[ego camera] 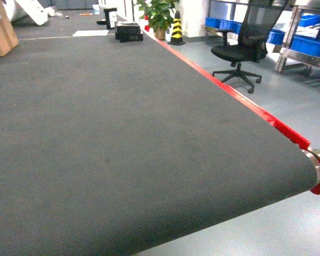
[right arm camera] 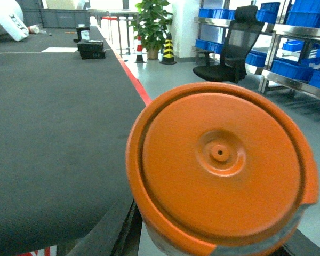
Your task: Sort blue parts and orange caps into right shelf containers
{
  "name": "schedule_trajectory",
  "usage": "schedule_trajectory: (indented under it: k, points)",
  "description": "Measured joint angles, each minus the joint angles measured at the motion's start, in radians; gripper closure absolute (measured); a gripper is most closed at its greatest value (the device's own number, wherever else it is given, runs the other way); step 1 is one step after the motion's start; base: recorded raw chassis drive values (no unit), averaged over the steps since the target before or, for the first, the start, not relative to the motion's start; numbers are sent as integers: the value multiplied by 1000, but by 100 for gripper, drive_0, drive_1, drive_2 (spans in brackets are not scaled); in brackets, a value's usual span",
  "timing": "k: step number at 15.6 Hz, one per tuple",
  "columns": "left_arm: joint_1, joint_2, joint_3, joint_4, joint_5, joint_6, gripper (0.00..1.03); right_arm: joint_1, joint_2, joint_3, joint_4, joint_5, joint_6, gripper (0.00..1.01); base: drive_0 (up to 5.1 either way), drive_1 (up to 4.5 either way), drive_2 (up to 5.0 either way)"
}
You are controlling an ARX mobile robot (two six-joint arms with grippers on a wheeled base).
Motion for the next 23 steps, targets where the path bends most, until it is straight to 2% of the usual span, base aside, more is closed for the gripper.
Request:
schedule_trajectory:
  k: [23]
  points:
    - [0, 0, 0, 0, 0, 0, 61, 0, 0, 0, 0, 0, 0, 59, -158, -158, -158]
